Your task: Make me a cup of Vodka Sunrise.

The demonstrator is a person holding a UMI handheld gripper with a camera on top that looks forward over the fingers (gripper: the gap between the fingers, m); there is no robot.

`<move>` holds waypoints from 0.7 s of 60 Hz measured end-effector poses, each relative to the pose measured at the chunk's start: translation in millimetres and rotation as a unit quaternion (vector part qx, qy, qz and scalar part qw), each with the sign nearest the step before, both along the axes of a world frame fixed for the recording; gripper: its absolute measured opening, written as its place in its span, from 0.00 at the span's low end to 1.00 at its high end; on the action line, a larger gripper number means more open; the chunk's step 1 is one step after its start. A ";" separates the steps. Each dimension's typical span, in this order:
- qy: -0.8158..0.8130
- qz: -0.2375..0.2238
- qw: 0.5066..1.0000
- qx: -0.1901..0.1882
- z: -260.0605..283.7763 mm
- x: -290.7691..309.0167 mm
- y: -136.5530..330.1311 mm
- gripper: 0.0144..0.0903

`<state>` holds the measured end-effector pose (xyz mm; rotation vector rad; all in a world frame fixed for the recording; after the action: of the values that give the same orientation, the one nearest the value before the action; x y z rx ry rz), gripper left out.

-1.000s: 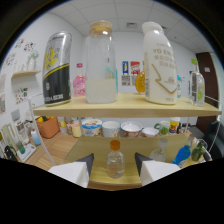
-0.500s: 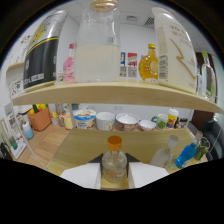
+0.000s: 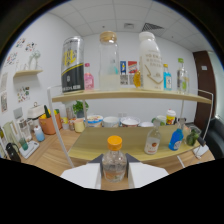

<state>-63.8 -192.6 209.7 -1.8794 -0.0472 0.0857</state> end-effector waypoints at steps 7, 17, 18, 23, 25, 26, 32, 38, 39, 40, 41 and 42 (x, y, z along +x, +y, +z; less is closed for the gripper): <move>0.004 -0.009 0.999 -0.034 -57.1 -0.5 -6.7 0.28; 0.013 -0.018 0.997 -0.072 -121.6 -0.6 -4.4 0.28; 0.013 -0.018 0.997 -0.075 -126.4 -1.0 -4.1 0.28; 0.007 -0.020 0.996 -0.090 -147.9 -1.1 -1.5 0.28; 0.004 -0.018 0.995 -0.097 -155.6 -2.6 -1.3 0.28; 0.003 -0.017 0.995 -0.101 -159.4 -3.0 -1.2 0.28; -0.004 -0.016 0.993 -0.118 -175.4 -5.2 -0.9 0.28; -0.005 -0.016 0.990 -0.138 -188.8 -7.2 -4.5 0.28; -0.004 -0.016 0.989 -0.144 -191.8 -7.6 -5.9 0.29; -0.003 -0.015 0.989 -0.147 -192.7 -7.9 -6.3 0.29; -0.001 -0.016 0.990 -0.141 -190.4 -8.1 -7.0 0.29; -0.001 -0.016 0.990 -0.139 -190.3 -8.8 -5.9 0.29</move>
<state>-72.6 -198.5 19.4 -2.1575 -0.0060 0.0717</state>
